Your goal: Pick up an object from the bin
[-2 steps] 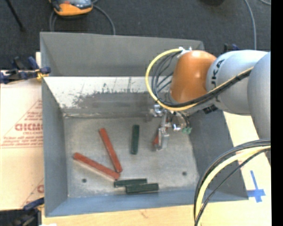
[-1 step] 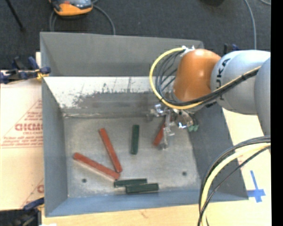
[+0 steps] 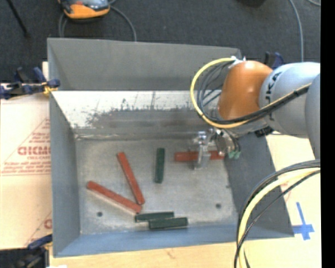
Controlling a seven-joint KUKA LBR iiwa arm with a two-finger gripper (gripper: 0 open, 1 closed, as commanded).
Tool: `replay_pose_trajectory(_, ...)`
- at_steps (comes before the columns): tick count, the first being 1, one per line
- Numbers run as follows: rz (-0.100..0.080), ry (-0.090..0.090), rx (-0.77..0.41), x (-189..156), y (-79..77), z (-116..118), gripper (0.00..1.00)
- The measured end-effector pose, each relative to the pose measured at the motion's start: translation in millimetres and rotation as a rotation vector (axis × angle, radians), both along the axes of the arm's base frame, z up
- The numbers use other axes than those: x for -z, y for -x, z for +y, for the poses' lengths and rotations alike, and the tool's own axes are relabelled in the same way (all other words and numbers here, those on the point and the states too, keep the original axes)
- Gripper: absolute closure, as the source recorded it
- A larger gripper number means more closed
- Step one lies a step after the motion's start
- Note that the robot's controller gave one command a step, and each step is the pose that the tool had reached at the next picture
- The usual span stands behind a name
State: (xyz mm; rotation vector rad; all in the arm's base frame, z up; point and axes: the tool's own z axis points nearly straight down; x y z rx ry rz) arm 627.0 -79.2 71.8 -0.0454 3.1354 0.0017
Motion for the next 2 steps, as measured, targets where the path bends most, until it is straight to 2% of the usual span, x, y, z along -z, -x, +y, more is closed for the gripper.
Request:
replay_pose_trajectory(1,0.0,0.0,0.0,0.0,0.0,0.1,1.0)
replay_pose_trajectory(2,-0.001,0.003,-0.171,-133.1,5.3,-3.9,1.0)
